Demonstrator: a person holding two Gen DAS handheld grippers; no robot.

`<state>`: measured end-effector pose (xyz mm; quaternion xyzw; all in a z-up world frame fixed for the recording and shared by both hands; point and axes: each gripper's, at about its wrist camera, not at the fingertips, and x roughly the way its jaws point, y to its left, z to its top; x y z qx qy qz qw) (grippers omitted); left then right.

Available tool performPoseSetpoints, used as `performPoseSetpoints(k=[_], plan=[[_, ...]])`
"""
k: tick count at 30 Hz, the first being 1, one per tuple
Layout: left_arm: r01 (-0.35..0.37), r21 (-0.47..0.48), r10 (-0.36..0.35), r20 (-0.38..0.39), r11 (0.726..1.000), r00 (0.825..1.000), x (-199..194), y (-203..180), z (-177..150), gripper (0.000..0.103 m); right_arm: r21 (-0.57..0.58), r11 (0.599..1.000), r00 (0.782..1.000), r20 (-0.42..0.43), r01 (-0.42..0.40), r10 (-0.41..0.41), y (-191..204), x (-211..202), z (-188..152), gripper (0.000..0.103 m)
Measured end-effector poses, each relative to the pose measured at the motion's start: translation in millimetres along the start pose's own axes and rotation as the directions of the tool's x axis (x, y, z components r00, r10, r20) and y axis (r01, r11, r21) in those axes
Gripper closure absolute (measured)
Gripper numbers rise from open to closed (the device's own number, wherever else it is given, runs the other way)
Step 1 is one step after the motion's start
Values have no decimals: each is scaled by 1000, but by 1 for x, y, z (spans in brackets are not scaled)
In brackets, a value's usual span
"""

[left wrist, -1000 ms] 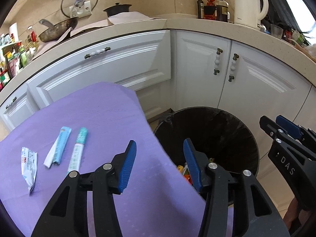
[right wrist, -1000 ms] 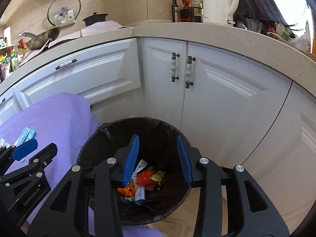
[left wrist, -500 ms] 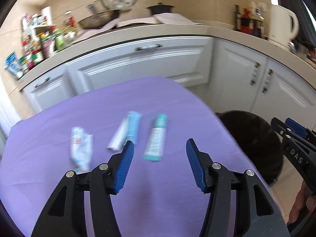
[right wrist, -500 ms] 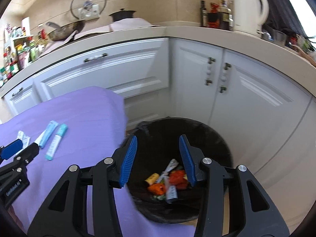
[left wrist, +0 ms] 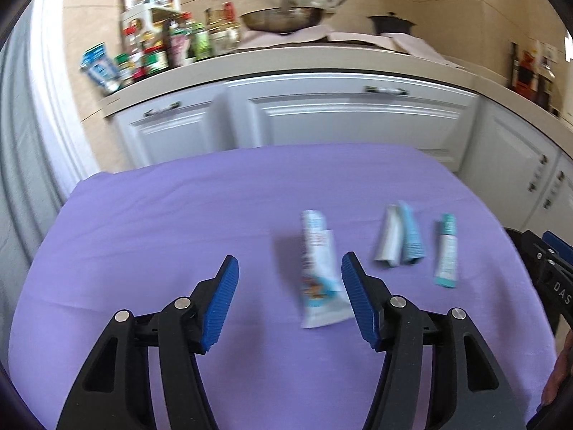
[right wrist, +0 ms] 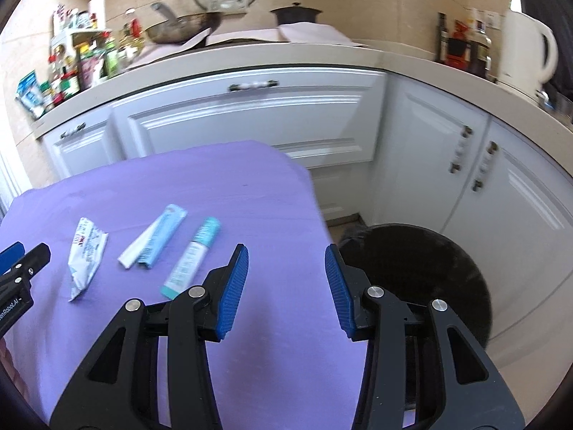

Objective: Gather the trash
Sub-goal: 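Move both open tools back over the table toward the tubes, then close the right tool on the teal-capped white tube and lift it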

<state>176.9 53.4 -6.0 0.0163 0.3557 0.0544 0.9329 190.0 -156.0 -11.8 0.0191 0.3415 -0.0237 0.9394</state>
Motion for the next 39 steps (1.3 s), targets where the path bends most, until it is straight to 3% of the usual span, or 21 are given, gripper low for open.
performPoseSetpoints(k=[9, 22, 24, 26, 31, 39], plan=[[-61, -69, 59, -32, 996, 998, 14, 49, -6, 41, -57, 998, 997, -79, -32, 28, 44, 30, 4, 60], [-86, -122, 75, -85, 989, 994, 31, 78, -12, 38, -85, 996, 980, -199, -38, 21, 66, 66, 2, 60], [-80, -123, 69, -89, 989, 994, 32, 77, -12, 37, -83, 996, 979, -205, -40, 23, 66, 67, 2, 65], [-70, -123, 59, -92, 990, 994, 32, 75, -11, 36, -88, 995, 978, -206, -39, 20, 67, 67, 2, 80], [-42, -113, 31, -91, 993, 995, 30, 64, -8, 35, -92, 995, 978, -206, -40, 21, 60, 64, 1, 95], [16, -88, -25, -102, 996, 994, 26, 37, -5, 34, -90, 996, 983, -182, -27, 10, 39, 54, -3, 97]])
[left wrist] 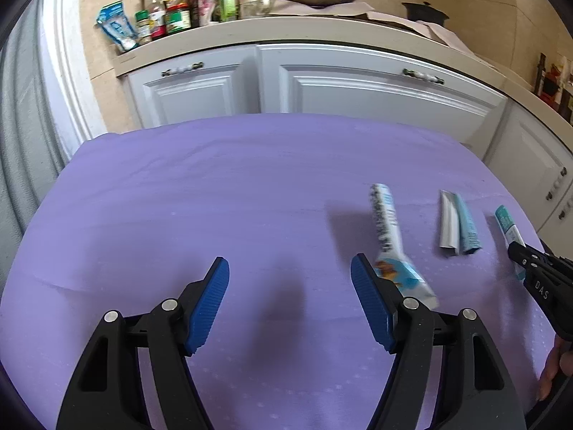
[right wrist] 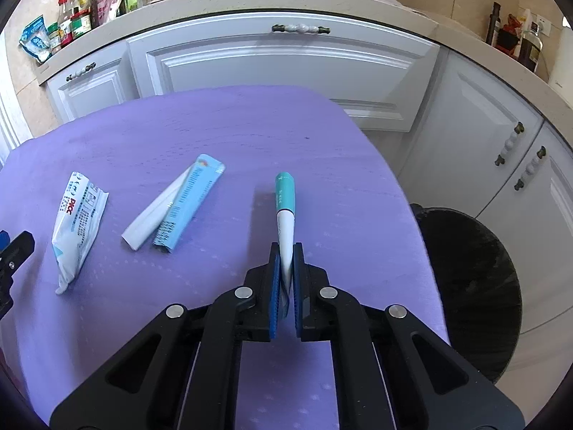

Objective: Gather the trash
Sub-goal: 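Close the right tool on the teal-capped white tube and lift it, then grasp the white-blue snack wrapper with the left tool while the right tool holds the tube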

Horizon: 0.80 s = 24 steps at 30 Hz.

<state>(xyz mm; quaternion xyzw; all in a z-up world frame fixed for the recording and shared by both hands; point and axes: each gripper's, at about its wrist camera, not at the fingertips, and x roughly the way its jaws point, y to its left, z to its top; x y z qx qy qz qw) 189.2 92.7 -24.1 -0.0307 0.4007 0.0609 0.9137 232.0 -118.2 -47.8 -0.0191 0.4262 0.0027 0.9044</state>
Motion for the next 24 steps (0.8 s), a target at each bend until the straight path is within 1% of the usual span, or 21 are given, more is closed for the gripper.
performPoseSetpoints(k=[4, 6, 10, 17, 19, 21, 23, 24], plan=[[24, 9, -24, 1, 1000, 1000, -3, -13, 2, 34, 9, 1000, 1000, 12, 2, -2, -11, -4, -3, 97], [40, 8, -41, 2, 999, 999, -5, -19, 4, 31, 13, 1000, 1000, 14, -1, 0, -14, -5, -3, 97], [58, 20, -58, 1, 998, 998, -4, -32, 7, 30, 17, 1000, 1000, 17, -8, 8, -19, -6, -4, 97], [65, 46, -62, -60, 997, 996, 17, -47, 6, 30, 10, 1000, 1000, 17, -20, 19, -21, -6, -6, 97], [63, 52, -59, -75, 997, 995, 21, -47, 4, 38, 7, 1000, 1000, 16, -21, 21, -21, -6, -7, 97], [74, 54, -69, -97, 996, 993, 25, -46, 3, 51, 6, 1000, 1000, 14, -22, 22, -21, -5, -7, 97], [78, 54, -72, -109, 995, 991, 27, -45, 2, 58, 4, 1000, 1000, 12, -22, 22, -21, -5, -7, 97], [76, 61, -69, -101, 995, 992, 26, -45, 1, 59, 3, 1000, 1000, 12, -22, 22, -20, -5, -7, 97]])
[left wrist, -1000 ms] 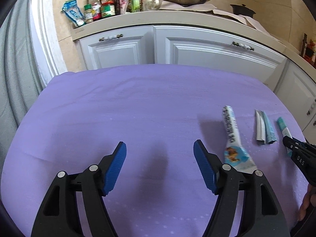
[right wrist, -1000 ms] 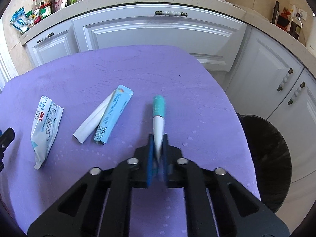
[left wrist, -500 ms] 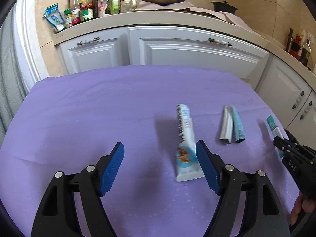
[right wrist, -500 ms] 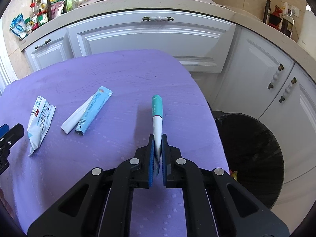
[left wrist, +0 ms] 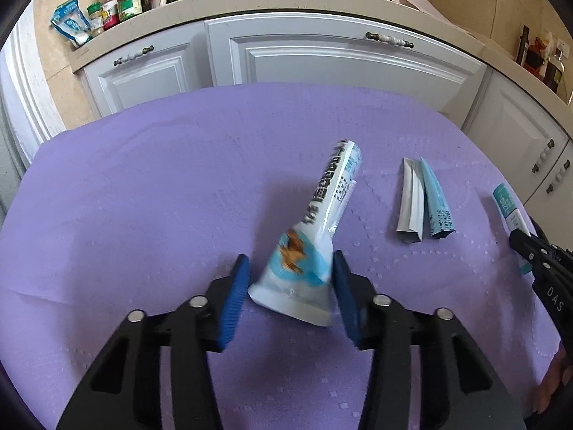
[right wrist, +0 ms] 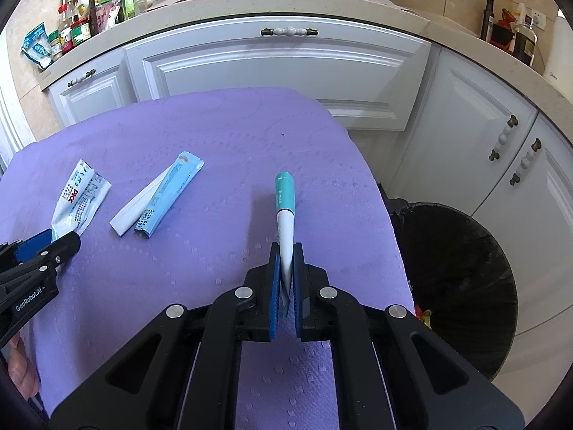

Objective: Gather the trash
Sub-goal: 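Grasp the white-blue snack wrapper with the left tool while the right tool holds the tube, then carry the tube and wrapper over the black bin and open both tools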

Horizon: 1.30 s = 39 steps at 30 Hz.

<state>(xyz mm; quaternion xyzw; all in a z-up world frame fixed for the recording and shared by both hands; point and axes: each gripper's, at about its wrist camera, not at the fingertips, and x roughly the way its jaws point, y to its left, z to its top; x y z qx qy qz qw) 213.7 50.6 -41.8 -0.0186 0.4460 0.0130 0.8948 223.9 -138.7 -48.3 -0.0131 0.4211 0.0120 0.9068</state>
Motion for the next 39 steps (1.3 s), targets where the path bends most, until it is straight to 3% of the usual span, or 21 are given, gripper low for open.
performPoseSetpoints(k=[6, 24, 39], plan=[[11, 24, -11, 11, 1000, 1000, -2, 0, -1, 65, -7, 1000, 1000, 0, 1, -1, 2, -1, 0, 97], [-10, 53, 7, 64, 999, 998, -13, 3, -6, 67, -8, 1000, 1000, 26, 16, -16, 6, -14, -7, 97], [55, 100, -66, 118, 993, 991, -48, -16, -20, 67, 37, 998, 996, 78, 46, -49, -13, -54, -25, 97]])
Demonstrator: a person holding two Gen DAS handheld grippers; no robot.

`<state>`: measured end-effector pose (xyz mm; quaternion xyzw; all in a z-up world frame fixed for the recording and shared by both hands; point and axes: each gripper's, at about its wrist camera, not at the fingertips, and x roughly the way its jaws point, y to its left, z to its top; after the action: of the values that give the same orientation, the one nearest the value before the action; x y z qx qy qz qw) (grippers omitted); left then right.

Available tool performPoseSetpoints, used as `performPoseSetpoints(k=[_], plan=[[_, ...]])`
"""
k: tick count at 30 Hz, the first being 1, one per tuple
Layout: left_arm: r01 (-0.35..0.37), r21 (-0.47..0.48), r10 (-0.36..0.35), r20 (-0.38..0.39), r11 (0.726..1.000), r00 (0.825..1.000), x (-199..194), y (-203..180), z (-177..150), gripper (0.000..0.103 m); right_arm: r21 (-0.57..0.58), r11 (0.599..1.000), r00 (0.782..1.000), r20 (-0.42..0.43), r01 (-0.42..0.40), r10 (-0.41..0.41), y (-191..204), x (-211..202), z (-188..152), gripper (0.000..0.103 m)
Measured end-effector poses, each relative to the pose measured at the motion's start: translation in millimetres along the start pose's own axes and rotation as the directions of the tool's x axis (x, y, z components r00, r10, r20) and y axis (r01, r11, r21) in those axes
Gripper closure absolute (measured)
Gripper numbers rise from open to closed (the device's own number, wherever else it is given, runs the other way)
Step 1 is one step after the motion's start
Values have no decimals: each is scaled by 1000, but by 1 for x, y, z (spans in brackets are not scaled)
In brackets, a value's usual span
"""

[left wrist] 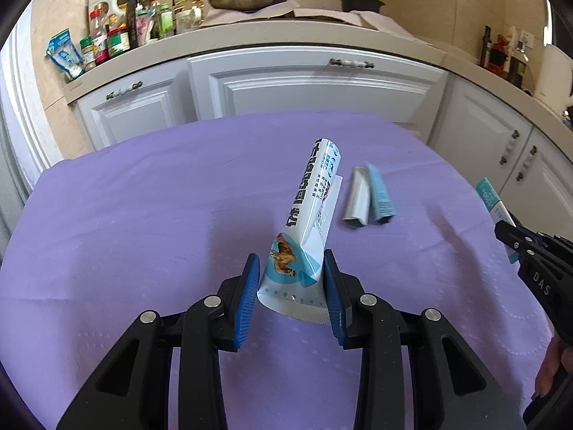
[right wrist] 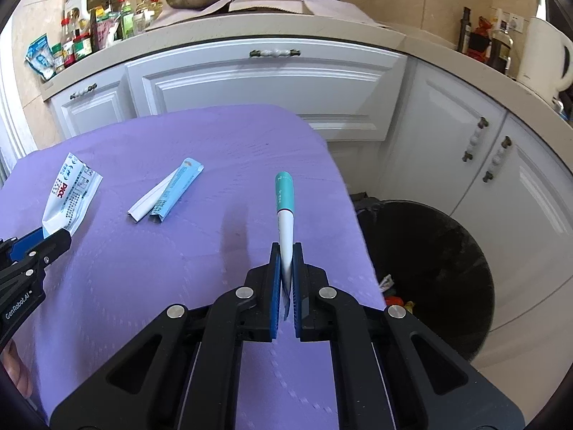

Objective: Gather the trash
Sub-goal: 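Carry the tube and wrapper over the black bin and open both tools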

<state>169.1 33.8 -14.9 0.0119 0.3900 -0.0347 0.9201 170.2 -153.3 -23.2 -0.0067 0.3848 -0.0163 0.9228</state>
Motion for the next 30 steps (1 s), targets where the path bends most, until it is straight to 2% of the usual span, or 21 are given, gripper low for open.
performPoseSetpoints(k=[9, 18, 30], plan=[[96, 66, -98, 30, 993, 995, -15, -44, -2, 67, 67, 995, 997, 19, 75, -77, -41, -24, -14, 97], [184, 158, -194, 51, 970, 980, -21, -106, 1, 67, 144, 977, 986, 34, 154, -161, -92, -40, -23, 97], [227, 235, -248, 63, 945, 967, -17, -169, 3, 67, 210, 957, 975, 56, 198, -214, -142, -48, -29, 97]])
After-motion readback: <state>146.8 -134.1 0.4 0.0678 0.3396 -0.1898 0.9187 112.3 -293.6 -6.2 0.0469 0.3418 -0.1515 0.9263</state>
